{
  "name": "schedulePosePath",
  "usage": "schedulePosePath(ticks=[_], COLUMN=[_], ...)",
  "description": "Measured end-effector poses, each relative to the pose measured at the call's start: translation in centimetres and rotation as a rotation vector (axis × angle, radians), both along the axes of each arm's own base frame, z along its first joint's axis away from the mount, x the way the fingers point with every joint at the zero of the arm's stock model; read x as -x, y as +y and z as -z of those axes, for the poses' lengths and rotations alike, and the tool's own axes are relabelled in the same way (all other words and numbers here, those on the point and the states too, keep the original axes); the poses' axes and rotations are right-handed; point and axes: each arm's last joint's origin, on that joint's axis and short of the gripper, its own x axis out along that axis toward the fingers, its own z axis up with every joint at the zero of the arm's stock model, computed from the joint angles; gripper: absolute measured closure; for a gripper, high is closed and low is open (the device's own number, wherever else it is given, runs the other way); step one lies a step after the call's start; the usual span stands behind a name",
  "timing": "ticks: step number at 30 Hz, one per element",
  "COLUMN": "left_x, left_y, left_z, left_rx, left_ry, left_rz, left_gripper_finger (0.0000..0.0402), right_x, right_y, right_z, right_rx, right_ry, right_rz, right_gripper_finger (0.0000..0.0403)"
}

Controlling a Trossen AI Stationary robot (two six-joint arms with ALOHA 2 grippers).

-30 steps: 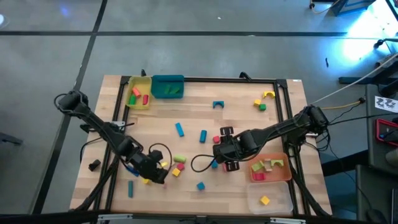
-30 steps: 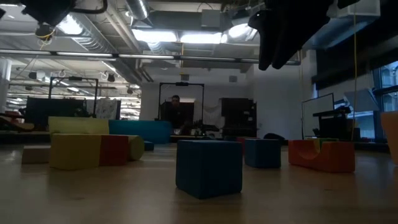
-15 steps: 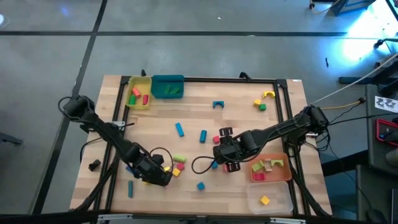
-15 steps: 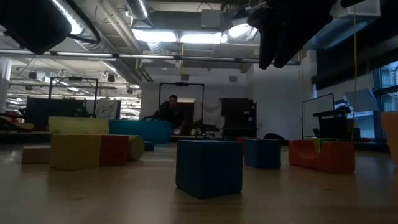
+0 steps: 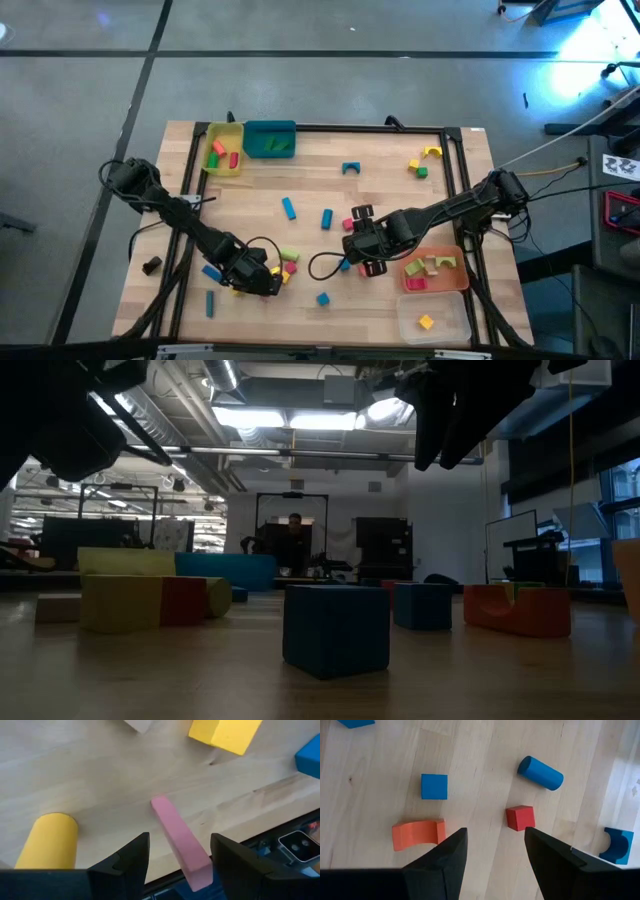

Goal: Sort blocks by size
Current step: Put the pink rectangular block into the blue bin

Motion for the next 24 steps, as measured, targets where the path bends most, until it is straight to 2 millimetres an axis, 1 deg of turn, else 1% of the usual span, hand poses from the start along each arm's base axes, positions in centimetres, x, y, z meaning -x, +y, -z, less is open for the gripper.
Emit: schedulePosePath(ticks=[11,18,21,24], left_x=[-0.1,-0.4,-0.5,-0.5], left_y=[-0.3,-0.5,-0.6,-0.6], left_z=[0.0,1.0,1.1,1.1], left_rx=[0.046,0.044,0.051,0.052], left_ry=[0.009,0.041,0.037,0.038], left_rz=[-0.024,-0.012,-0.008,-0.008], left_gripper_finger=[0.0206,0.0207,0.0224,0.0263], right_x=[0.0,0.0,0.0,0.0], right_y=[0.0,0.0,0.0,0.0], right_z=[0.0,0.0,0.0,0.0], right_rx=[-0.002,-0.002,-0.003,-0.003], right_ry=[0.000,0.000,0.000,0.000], right_rz=[0.000,0.000,0.000,0.000], right_gripper_finger=[0.0205,0.0205,0.0205,0.0205])
